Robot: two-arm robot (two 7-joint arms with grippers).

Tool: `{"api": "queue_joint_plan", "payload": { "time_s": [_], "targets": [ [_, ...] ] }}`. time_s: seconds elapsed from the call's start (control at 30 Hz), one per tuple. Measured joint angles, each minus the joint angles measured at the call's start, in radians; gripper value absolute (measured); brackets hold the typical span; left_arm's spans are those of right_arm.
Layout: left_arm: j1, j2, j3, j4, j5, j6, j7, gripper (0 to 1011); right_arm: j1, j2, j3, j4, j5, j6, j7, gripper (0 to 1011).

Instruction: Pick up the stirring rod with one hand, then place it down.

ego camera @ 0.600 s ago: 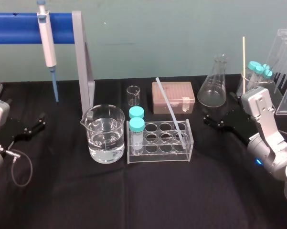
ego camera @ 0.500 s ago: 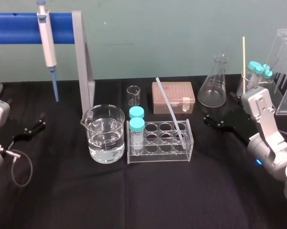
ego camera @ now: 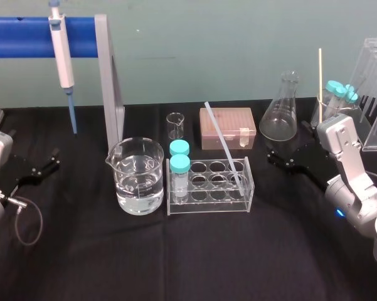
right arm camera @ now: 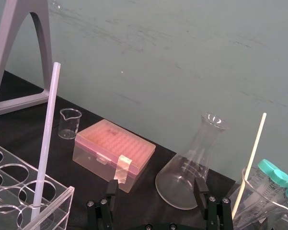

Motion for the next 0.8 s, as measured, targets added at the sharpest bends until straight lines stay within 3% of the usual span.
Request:
{"api": "queue_joint_plan", "payload": {
  "time_s": [0.8],
  "targets": [
    [0.000, 0.000, 0.000, 0.000, 0.000, 0.000, 0.000, 1000, 0.000, 0.000, 0.000, 0.000, 0.000, 0.000, 0.000, 1000]
  ]
}}
